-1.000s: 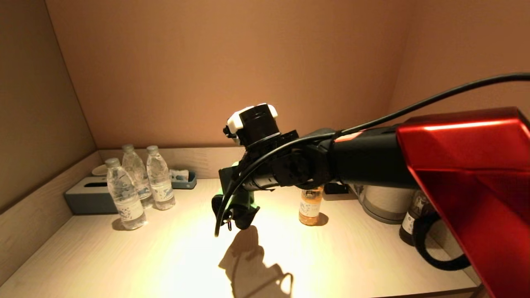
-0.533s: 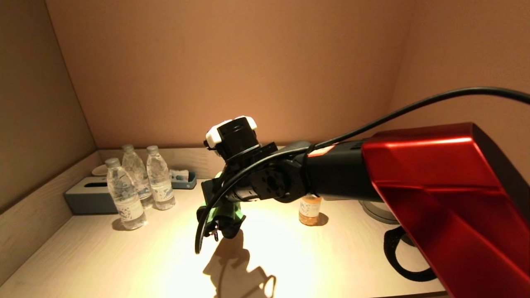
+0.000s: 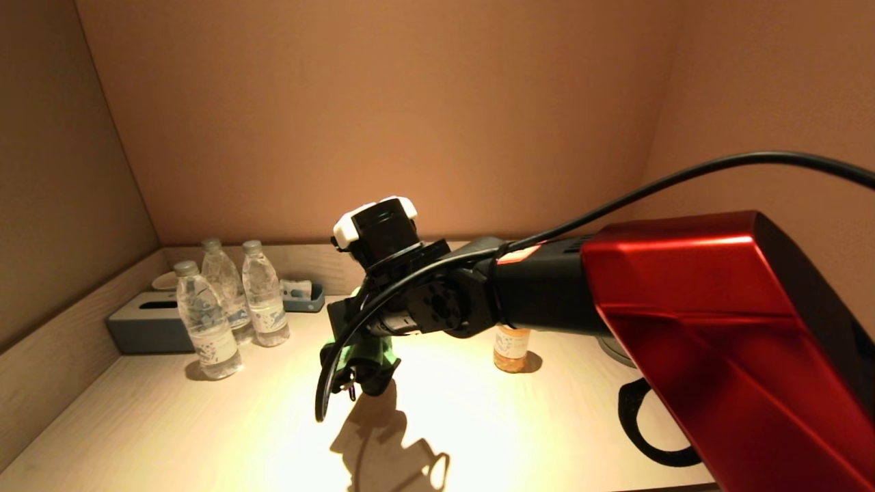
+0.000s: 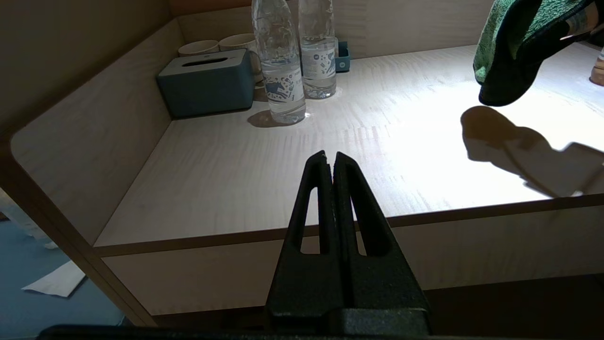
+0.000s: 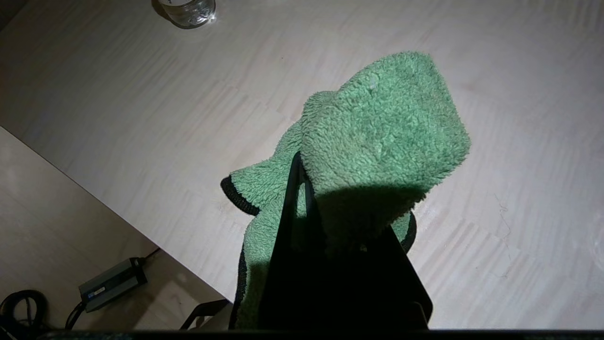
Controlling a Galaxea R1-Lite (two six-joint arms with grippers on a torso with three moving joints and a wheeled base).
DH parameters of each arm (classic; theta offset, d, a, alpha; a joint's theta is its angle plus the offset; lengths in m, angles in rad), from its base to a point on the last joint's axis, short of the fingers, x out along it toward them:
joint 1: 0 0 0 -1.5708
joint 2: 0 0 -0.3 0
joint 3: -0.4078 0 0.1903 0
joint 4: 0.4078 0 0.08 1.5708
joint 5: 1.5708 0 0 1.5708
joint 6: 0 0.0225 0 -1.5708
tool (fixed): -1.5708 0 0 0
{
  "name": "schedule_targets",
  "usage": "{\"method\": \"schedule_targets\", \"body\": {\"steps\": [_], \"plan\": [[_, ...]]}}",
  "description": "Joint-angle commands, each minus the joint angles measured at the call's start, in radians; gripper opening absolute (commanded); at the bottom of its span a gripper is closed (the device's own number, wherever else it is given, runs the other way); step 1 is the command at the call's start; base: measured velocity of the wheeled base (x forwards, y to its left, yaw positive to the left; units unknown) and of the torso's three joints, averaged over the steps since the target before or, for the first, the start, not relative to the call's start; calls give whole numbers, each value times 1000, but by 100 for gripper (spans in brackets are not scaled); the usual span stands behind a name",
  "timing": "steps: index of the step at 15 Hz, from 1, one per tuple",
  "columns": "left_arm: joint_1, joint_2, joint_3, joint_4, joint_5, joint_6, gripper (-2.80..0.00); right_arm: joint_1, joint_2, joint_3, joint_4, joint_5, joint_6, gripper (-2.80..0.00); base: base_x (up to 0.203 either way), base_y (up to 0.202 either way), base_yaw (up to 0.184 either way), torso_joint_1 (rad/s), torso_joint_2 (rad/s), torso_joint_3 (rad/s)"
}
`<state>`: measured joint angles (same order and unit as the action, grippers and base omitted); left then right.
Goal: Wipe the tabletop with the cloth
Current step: Sweep the stains on the table
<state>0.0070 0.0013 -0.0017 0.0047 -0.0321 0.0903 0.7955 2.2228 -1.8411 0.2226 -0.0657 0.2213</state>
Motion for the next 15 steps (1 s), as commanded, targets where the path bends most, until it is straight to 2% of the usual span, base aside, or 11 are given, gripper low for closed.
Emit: {"method": "schedule_targets", "body": {"steps": [1,15], "plan": [[1,0,0,0,0,0,-280,1,4,-3,0,0,2,-280,0,0,0,0,0,0],[-1,0,0,0,0,0,-280,5,21,-3,-8,0,3,-280,0,0,0,0,0,0]]}}
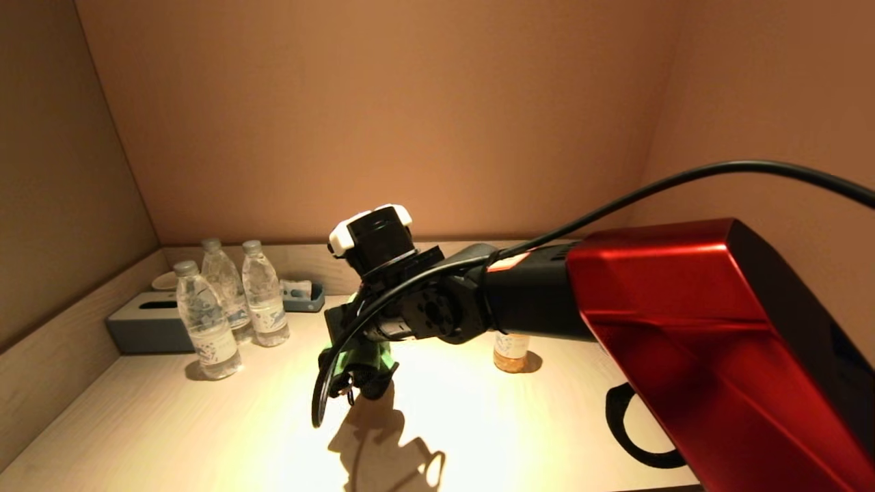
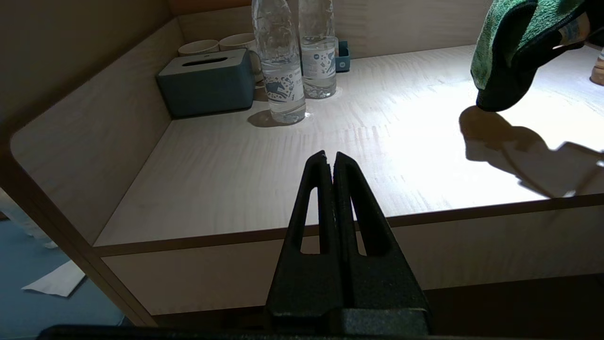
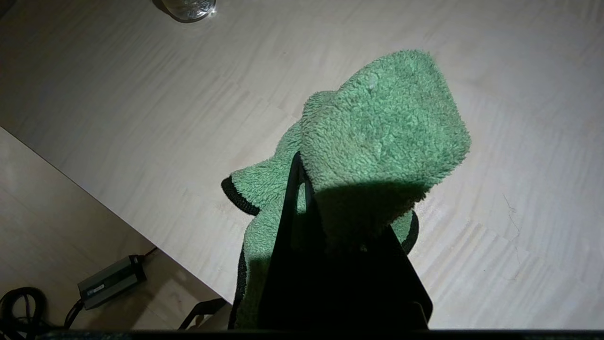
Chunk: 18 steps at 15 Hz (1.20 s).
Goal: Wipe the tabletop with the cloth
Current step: Sweep the stains on the table
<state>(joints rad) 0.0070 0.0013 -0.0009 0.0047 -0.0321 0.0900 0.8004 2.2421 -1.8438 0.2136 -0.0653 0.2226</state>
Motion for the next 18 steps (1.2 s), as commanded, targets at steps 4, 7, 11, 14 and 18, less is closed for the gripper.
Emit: {"method": "schedule_targets", "body": {"steps": [4,7,11,14,18], "plan": [[1,0,-1,0,0,0,-280,-1,13,-2,0,-1,0,-280,0,0,0,0,0,0],[1,0,-1,0,0,0,-280,0,28,-20,1,-1,2,-280,0,0,0,0,0,0],[1,0,-1,0,0,0,-280,0,96,-51,0,-2,4,-280,0,0,0,0,0,0],[-1,0,-1,0,0,0,-280,4,132,-63,2,-2,3,-280,0,0,0,0,0,0],[1,0,-1,0,0,0,-280,6,180,-71,3,-2,4,-280,0,0,0,0,0,0]]}}
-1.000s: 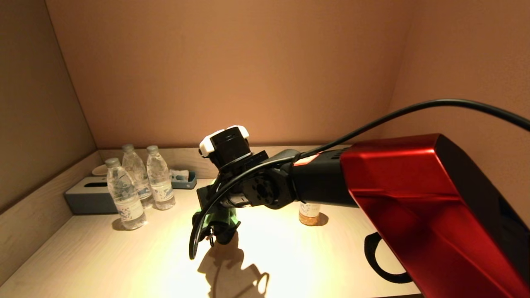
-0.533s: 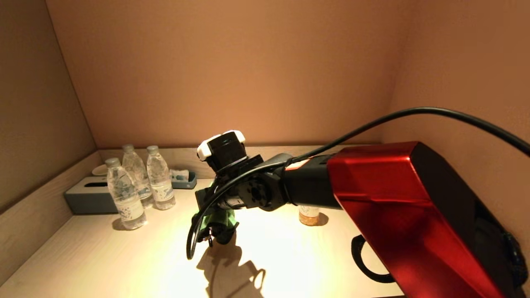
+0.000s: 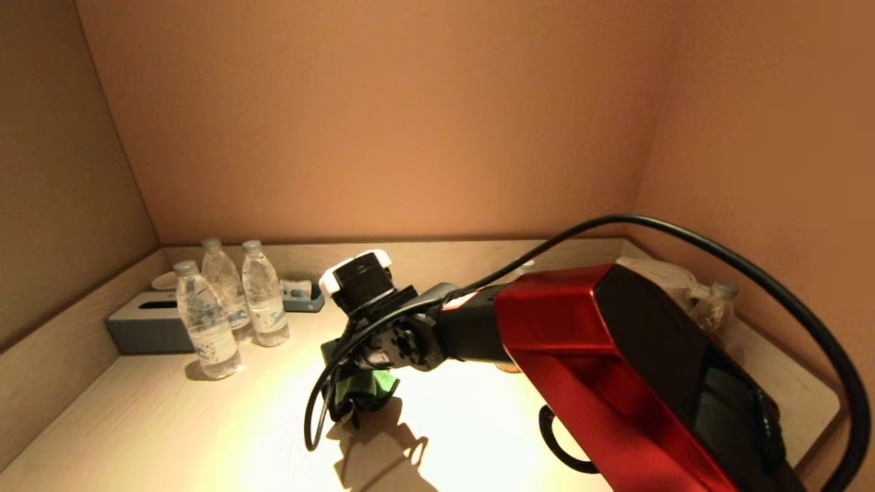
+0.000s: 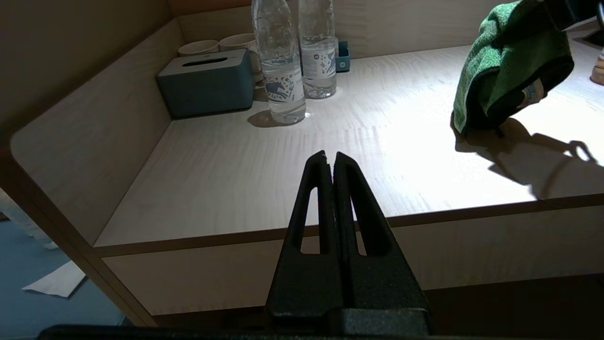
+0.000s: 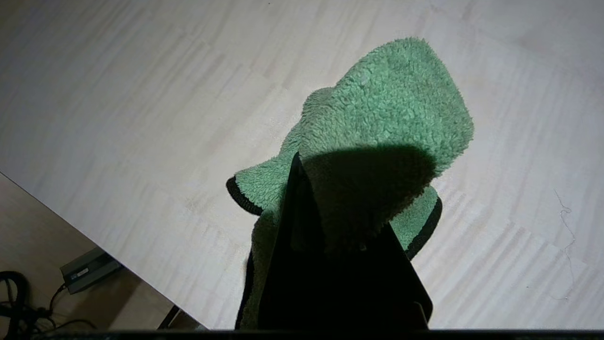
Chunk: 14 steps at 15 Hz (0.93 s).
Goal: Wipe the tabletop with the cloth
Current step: Sweep the stains on the table
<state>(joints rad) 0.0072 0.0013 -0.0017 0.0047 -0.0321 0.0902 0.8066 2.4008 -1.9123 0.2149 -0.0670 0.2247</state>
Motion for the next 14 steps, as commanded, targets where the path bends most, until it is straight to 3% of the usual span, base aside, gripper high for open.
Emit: {"method": "schedule_targets", "body": {"steps": [1,7,14], "plan": [[0,0,0,0,0,0,-280,0,37,-4,1,0,4,-280,0,0,0,0,0,0],[0,0,0,0,0,0,-280,6,105,6,17,-3,33,-280,0,0,0,0,0,0],[0,0,0,0,0,0,-280,42,110,10,135,-5,78,-280,0,0,0,0,0,0]]}}
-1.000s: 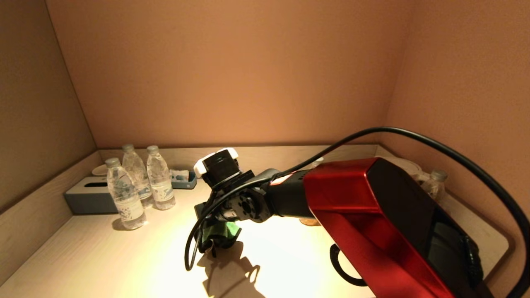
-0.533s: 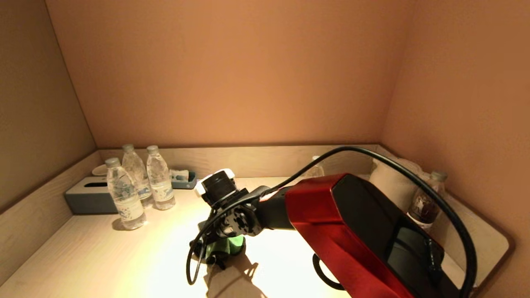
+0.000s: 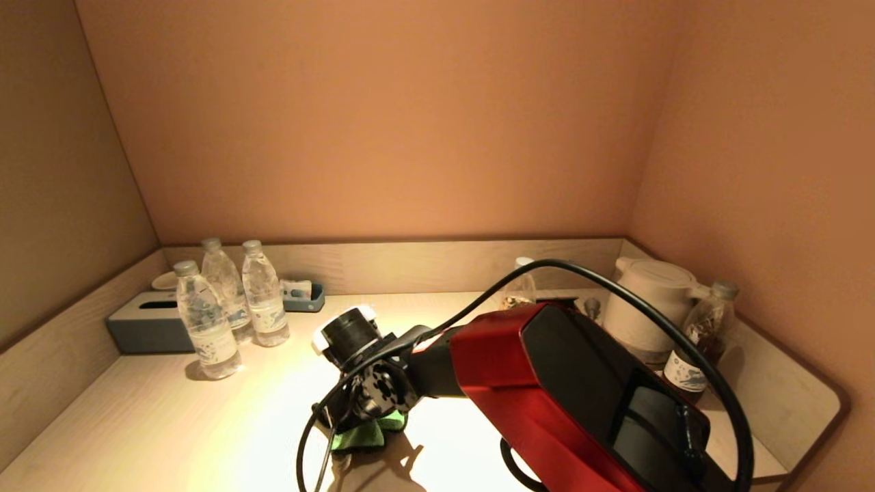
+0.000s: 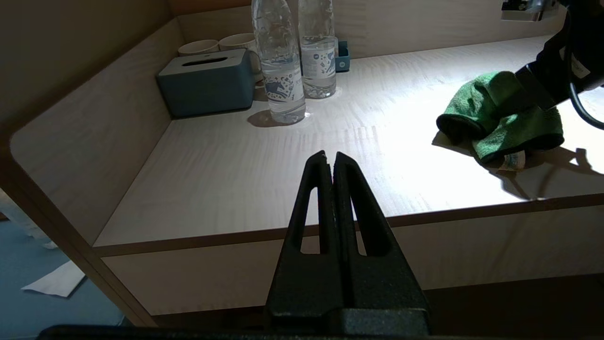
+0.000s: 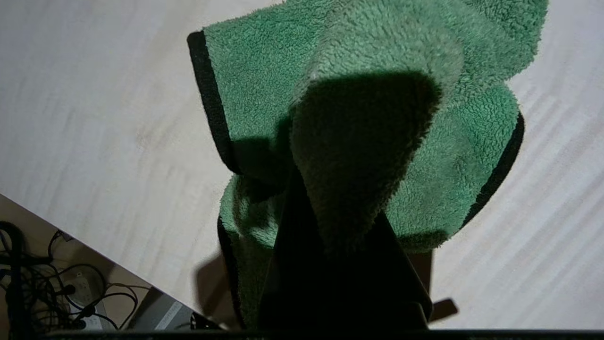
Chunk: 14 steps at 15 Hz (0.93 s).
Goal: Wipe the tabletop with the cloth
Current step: Sweep the stains on the table
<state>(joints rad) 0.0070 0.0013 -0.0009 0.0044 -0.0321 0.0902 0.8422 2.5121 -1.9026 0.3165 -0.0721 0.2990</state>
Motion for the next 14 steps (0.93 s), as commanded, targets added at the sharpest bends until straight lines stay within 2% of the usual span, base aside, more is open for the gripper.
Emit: {"method": "schedule_targets", "body": {"steps": [1,5,12,14], "plan": [[1,0,-1,0,0,0,-280,6,-1,0,33,0,3,-280,0,0,0,0,0,0],[1,0,-1,0,0,0,-280,43,2,8,102,5,2,-280,0,0,0,0,0,0],[-1,0,-1,0,0,0,-280,57,14,-9,93,12,-10,-280,0,0,0,0,0,0],[-1,0,-1,0,0,0,-280,60,33,-24,53,25,-20,-280,0,0,0,0,0,0]]}}
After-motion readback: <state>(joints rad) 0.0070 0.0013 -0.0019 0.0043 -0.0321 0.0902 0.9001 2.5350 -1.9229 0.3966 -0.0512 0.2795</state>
